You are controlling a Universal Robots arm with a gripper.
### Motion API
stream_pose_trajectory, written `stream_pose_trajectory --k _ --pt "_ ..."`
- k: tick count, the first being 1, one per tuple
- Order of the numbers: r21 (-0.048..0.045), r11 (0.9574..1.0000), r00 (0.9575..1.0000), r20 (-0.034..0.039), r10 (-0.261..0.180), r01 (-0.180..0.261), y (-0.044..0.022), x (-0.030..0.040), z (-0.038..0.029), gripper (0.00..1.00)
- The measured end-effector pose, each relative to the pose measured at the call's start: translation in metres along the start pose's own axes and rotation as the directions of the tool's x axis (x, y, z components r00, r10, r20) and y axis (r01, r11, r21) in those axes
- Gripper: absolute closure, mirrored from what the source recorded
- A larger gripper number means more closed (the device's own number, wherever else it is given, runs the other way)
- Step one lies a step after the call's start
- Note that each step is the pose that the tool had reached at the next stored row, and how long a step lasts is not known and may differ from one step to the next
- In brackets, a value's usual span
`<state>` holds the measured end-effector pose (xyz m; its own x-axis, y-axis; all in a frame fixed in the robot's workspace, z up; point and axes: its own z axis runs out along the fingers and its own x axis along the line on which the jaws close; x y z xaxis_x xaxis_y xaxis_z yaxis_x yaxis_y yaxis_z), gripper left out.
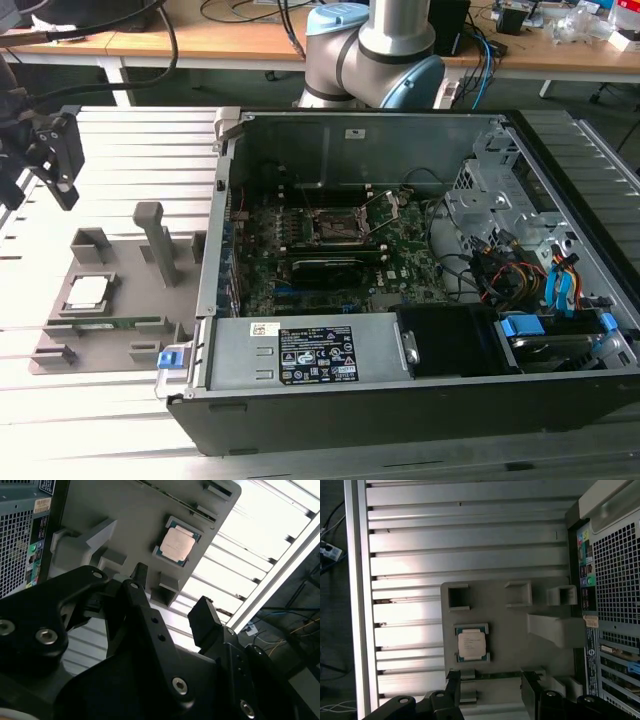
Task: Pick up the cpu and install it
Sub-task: 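Pick up the cpu and move it towards the insertion slot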
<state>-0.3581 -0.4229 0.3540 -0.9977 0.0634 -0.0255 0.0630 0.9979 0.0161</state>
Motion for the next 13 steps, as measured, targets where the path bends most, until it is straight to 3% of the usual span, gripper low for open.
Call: stream_pose_trajectory --k 13 --pt "0.0024 0.9993 0.9993 -0.0005 -0.037 0.037 -0.0020 0.0018 0.0117 0.40"
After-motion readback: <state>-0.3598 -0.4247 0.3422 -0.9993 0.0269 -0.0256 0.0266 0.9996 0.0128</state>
